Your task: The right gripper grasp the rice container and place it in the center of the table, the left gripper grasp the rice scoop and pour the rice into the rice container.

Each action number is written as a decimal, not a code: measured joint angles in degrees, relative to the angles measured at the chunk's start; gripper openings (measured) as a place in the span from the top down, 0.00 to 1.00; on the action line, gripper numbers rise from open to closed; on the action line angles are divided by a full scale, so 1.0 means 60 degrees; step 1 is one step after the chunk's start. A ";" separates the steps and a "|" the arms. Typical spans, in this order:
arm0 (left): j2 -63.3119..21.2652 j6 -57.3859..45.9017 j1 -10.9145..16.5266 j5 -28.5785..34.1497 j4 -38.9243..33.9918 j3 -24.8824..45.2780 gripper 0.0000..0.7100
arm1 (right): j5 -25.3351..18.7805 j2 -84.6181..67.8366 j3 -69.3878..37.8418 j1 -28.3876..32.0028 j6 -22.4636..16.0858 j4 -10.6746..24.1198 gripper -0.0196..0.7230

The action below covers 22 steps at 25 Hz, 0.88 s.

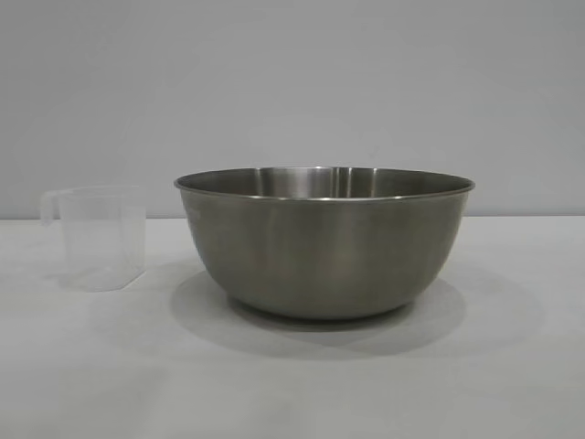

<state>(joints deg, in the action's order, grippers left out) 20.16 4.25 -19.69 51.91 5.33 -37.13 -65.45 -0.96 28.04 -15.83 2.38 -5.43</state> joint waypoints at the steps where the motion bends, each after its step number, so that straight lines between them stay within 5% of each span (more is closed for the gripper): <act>1: -0.0140 -0.0059 0.0000 0.0283 0.0032 0.0000 0.29 | 0.0000 0.0000 0.0000 0.0000 0.0000 0.0000 0.27; 10: -0.1442 -0.0409 0.0000 0.2379 -0.0534 -0.0004 0.29 | 0.0000 0.0000 0.0000 0.0000 0.0000 0.0000 0.27; 17: -0.2372 -0.0432 0.0000 0.2312 -0.1127 -0.0004 0.29 | 0.0000 0.0000 0.0000 0.0000 0.0000 0.0000 0.27; 22: -0.2768 -0.0432 0.0000 0.2207 -0.0960 0.1111 0.29 | 0.0000 0.0000 0.0000 0.0000 0.0000 0.0000 0.27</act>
<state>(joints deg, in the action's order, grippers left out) 3.55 1.66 -19.69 65.15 -0.43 -30.47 -65.45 -0.96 28.04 -15.83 2.38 -5.43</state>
